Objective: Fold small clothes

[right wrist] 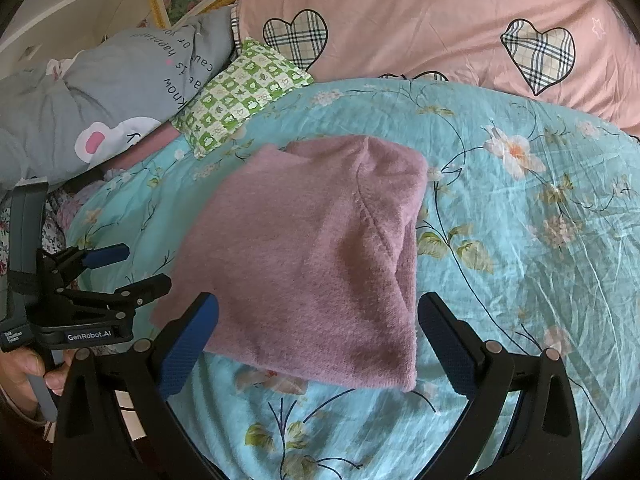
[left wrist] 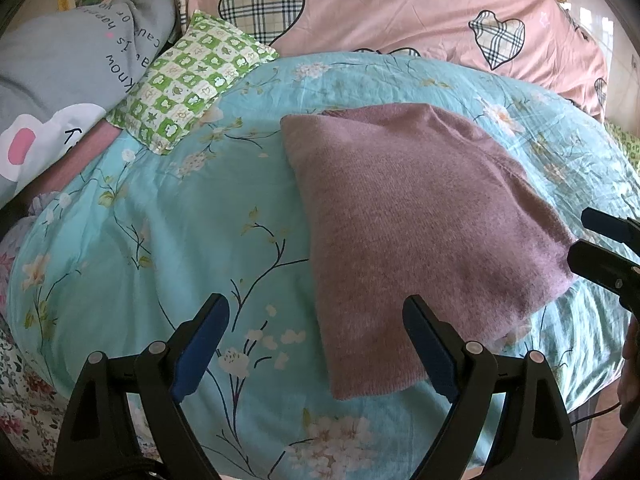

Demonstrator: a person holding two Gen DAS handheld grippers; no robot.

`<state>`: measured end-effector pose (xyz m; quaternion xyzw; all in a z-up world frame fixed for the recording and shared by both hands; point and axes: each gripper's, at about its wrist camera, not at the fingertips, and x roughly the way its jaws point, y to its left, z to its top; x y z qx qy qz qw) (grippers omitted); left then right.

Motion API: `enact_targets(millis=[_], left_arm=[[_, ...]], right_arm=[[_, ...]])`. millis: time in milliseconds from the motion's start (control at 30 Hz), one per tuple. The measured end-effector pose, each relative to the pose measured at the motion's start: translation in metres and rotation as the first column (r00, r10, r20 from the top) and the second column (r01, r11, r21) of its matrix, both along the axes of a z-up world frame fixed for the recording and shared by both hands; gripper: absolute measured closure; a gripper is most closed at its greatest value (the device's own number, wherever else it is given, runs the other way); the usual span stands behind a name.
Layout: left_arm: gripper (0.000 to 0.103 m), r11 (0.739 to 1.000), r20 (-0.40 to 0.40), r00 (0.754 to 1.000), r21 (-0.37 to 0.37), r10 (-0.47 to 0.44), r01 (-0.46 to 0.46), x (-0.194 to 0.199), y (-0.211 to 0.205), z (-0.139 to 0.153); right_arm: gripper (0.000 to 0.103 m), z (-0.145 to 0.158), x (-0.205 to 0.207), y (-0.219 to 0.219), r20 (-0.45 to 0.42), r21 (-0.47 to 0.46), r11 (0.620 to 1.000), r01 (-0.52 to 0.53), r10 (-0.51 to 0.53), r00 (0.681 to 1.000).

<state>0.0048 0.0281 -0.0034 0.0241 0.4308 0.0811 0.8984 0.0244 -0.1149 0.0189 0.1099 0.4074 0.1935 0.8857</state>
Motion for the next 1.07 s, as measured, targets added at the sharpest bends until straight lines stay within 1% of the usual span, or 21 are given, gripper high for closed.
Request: enact_targets(millis=[333, 567, 833, 1000, 1067], left_arm=[[0.014, 1.0, 0.004, 1.0, -0.002, 0.004, -0.004, 0.007, 0.003, 0.0], [0.014, 1.0, 0.015, 1.0, 0.014, -0.004, 0.003, 0.011, -0.001, 0.004], [0.014, 1.0, 0.011, 1.0, 0.006, -0.002, 0.002, 0.014, 0.0, 0.003], [0.014, 1.0, 0.008, 1.0, 0.004, 0.002, -0.002, 0.016, 0.0, 0.001], [0.014, 1.0, 0.009, 1.0, -0.009, 0.006, -0.006, 0.017, 0.002, 0.001]], right_arm=[[0.003, -0.002, 0.007, -0.005, -0.001, 0.015, 1.0, 0.006, -0.006, 1.0], [0.003, -0.002, 0.01, -0.008, -0.003, 0.024, 1.0, 0.01, -0.01, 1.0], [0.003, -0.004, 0.014, -0.014, -0.011, 0.037, 0.999, 0.013, -0.013, 1.0], [0.003, -0.01, 0.018, -0.014, -0.031, 0.048, 0.999, 0.016, -0.015, 0.999], [0.003, -0.011, 0.019, -0.013, -0.035, 0.057, 0.998, 0.016, -0.014, 0.999]])
